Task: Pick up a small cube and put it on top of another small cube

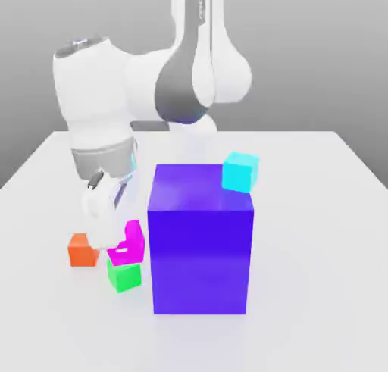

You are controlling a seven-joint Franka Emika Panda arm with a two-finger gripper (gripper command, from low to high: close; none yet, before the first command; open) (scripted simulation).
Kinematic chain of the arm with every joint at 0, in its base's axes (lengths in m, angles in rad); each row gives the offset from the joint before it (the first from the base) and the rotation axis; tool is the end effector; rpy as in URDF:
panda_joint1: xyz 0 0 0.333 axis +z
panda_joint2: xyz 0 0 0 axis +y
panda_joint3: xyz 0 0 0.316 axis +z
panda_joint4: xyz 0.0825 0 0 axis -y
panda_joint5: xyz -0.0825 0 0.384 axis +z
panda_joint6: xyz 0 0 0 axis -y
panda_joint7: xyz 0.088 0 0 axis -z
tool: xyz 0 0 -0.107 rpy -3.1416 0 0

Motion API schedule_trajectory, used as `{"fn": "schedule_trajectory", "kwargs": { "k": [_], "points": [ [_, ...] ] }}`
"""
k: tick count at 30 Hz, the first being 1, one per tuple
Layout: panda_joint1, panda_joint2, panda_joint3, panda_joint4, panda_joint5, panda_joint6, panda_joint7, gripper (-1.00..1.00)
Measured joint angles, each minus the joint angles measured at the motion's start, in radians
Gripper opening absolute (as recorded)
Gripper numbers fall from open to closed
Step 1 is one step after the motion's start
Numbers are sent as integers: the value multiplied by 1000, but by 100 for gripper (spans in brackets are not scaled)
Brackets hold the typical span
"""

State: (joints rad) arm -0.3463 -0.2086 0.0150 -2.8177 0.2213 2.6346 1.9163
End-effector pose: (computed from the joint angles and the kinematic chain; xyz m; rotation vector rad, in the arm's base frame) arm 0.3494 -0.1263 0.2653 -1.0469 2.8617 0.0884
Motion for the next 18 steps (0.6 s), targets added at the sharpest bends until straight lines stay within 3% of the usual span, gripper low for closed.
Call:
{"fn": "schedule_trajectory", "kwargs": {
  "k": [6,16,17,18],
  "points": [
    [-146,-38,52,-136,-184,75,193,-100],
    [-181,201,66,-131,-243,309,238,-100],
    [-186,218,69,-132,-240,327,235,100],
    [-188,218,69,-132,-240,327,235,100]
  ]
}}
